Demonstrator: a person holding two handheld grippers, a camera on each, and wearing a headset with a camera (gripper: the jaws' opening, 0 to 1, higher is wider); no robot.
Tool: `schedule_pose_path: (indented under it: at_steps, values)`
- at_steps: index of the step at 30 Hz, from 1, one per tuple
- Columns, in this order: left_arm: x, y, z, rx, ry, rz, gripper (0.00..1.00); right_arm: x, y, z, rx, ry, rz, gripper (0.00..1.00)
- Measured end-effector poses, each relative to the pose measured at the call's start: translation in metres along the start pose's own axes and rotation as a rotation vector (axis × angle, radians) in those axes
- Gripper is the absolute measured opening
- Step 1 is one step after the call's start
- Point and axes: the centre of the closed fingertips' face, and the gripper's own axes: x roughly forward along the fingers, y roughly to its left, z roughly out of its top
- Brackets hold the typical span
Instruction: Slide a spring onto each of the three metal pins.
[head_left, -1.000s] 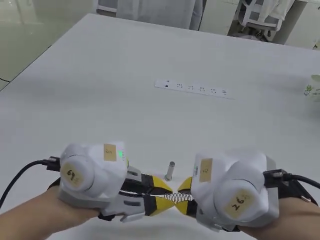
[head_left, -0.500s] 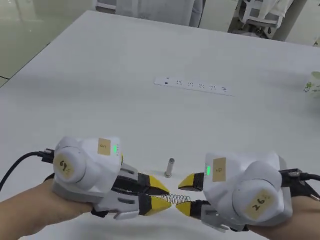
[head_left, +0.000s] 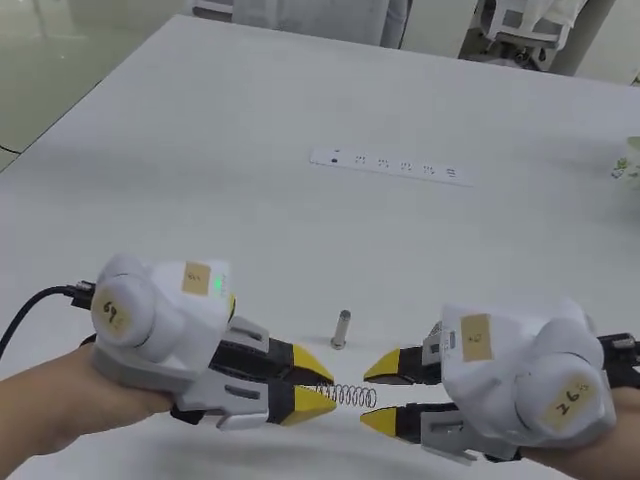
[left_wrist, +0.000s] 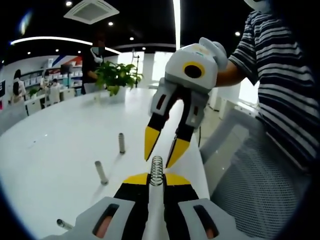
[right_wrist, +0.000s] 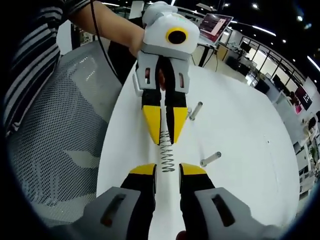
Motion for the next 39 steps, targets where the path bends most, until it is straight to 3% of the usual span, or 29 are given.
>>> schedule_pose_path:
  at_steps: [15,22,30,39]
  values:
    - [-0.002,-0.006,0.000,-0.002,-0.002,-0.036,0.02,0.003,0.007,-0.001,-0.071,-0.021,0.037,0.08]
    - [-0.002,-0.007,-0.002,-0.007,-0.002,-0.041,0.02,0.001,0.009,0.001,-0.071,-0.033,0.048,0.07]
    - [-0.003,-0.007,-0.008,-0.004,0.008,-0.034,0.02,-0.008,0.007,0.013,-0.081,-0.071,0.048,0.07]
    - [-0.005,-0.005,-0.006,0.010,-0.002,-0.013,0.02,-0.016,-0.001,0.028,-0.055,-0.128,0.046,0.07]
